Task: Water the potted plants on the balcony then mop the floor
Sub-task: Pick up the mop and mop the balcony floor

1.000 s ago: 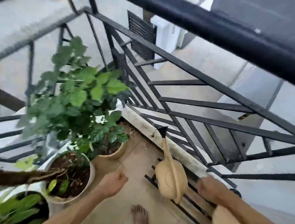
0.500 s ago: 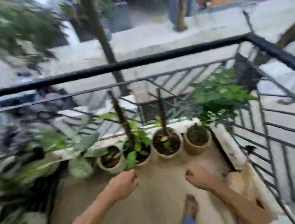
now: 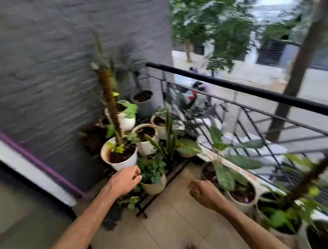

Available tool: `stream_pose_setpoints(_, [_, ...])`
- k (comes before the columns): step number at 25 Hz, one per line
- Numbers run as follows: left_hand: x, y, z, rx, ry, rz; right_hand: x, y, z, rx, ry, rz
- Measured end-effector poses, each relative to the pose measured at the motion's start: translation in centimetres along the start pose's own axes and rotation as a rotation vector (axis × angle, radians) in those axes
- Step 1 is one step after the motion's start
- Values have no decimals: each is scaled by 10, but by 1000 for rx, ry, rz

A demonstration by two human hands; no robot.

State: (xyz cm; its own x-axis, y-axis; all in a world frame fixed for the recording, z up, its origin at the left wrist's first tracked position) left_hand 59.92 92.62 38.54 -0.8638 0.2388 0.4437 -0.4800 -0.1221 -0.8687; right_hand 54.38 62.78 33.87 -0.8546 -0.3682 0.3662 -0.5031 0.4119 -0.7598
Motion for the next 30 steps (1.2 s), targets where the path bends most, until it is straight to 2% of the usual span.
stream_pose_setpoints(3, [12,-24,-134,67,-184,51,-87,-3,-77,48,-142,-45])
stream_pose_setpoints(5, [16,-41,-200,104,-263,81,-141,-8,-112,30,-190,-96])
stream_pose_setpoints(7, [25,-66,-289,155,-384,139,-228,-5,-171,67,-258,-144])
stream_pose_setpoints(8, [21,-70,-295,170,-392,134,-239,-10,-177,51,-256,-129])
stream_pose_setpoints(11, [28,-87,-382,234,-546,131,-327,-2,-257,37,-292,-170])
stream_pose_setpoints(13, [33,-102,-441,277,-628,192,-385,4,-319,69,-354,-210])
stream_pose_setpoints(18, [48,-140,-585,480,-756,347,-482,37,-475,286,-586,-266])
stream_pose_setpoints(23, [11,-178,-694,713,-710,443,-541,70,-593,680,-817,-98])
stream_pose_setpoints(26, [-23,-195,-749,891,-729,513,-575,87,-642,721,-822,-101])
stream_pose_setpoints(28, [-42,-199,-782,1013,-810,471,-600,93,-661,721,-795,-123])
stream_pose_setpoints(30, [-56,-204,-814,1100,-816,457,-614,95,-672,731,-794,-171])
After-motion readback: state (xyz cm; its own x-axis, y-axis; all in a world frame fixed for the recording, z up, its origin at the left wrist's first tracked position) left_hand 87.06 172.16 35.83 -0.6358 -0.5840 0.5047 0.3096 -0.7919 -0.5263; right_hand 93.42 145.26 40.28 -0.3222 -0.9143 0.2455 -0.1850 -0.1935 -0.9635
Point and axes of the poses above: each hand's wrist, its own x-axis away from the middle knuckle, its own y-axis out of the palm, z = x × y, the point moved 8 cm from there along -x, towards the middle knuckle, and after that the axes turned 14 degrees about -z, right-handed, at the moved point
